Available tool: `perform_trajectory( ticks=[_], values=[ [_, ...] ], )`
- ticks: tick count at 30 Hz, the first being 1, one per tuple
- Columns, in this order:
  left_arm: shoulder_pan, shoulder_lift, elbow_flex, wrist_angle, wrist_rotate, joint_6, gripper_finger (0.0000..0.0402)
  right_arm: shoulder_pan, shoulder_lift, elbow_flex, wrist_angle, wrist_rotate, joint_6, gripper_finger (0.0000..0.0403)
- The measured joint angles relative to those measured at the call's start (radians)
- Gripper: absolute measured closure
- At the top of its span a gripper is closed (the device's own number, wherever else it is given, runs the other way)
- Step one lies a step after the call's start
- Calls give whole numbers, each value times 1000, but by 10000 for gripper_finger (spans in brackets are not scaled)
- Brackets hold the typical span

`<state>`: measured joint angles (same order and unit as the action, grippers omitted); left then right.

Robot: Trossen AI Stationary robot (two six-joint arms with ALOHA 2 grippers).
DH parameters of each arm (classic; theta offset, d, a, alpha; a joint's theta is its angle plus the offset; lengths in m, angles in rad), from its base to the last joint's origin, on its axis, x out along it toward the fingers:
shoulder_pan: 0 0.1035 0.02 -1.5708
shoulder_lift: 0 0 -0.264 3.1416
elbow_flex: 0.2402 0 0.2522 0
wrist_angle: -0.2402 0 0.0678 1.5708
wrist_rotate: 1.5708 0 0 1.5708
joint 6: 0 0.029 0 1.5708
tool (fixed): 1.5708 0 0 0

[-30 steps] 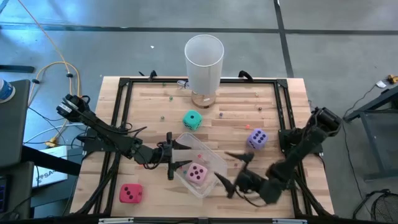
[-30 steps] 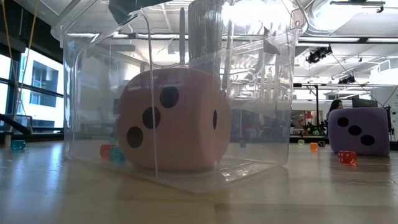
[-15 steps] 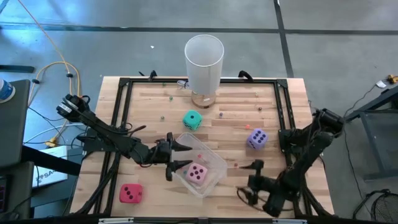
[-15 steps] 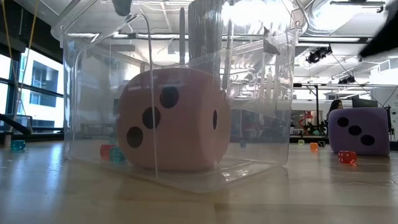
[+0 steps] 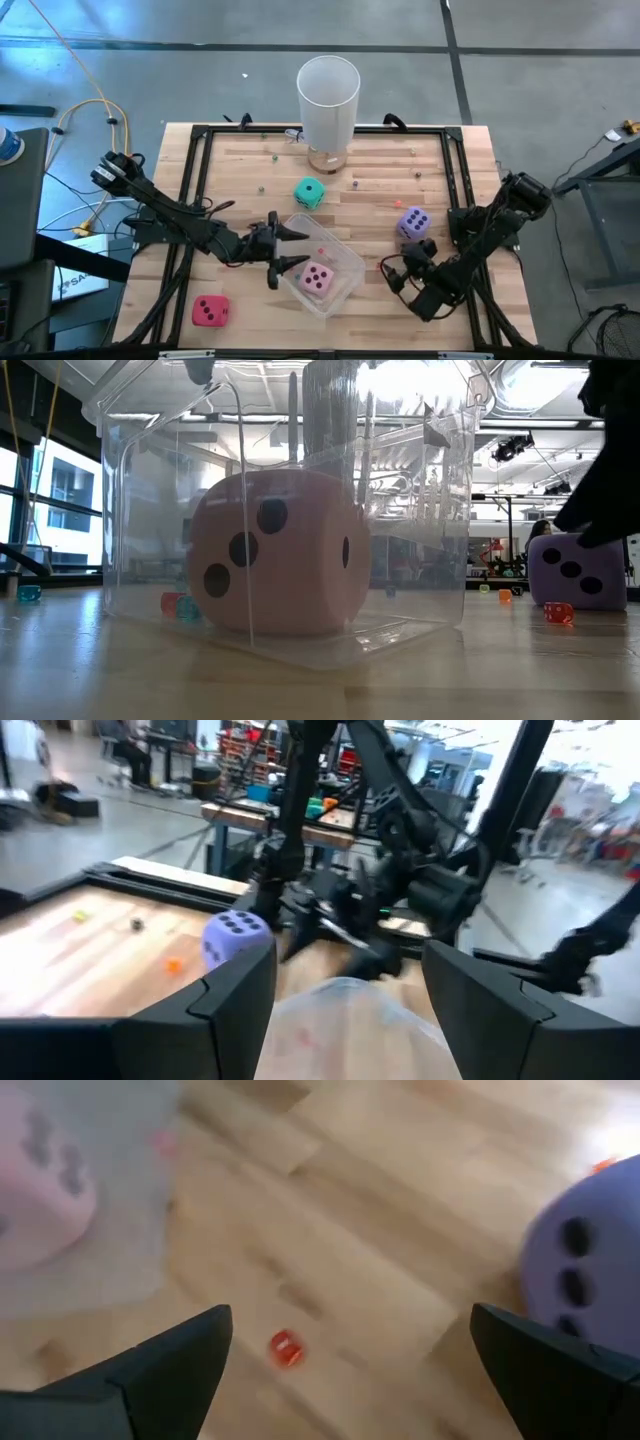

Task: Pick & Place Dice
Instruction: Put the small red dice into transparent bin

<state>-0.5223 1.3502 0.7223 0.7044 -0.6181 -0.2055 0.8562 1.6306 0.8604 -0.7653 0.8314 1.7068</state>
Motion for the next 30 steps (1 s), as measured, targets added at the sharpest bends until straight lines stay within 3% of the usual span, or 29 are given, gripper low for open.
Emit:
perform_trajectory(
  ticks=[8, 15, 23, 26, 30],
  values=[
    [2, 6, 0, -7, 14, -1, 159, -50, 45, 0, 272, -105, -274, 3],
    [3, 6, 0, -19, 14, -3, 159, -96, 145, -1, 244, -212, -261, 3],
    [-26, 6, 0, -56, 15, -4, 159, -132, 202, 2, 275, -211, -244, 5],
    [-37, 6, 0, -51, 15, -4, 159, -139, 201, 1, 273, -213, -244, 21],
    [-41, 2, 0, -45, 15, -4, 159, -146, 202, 1, 274, -214, -274, 74]
  ],
)
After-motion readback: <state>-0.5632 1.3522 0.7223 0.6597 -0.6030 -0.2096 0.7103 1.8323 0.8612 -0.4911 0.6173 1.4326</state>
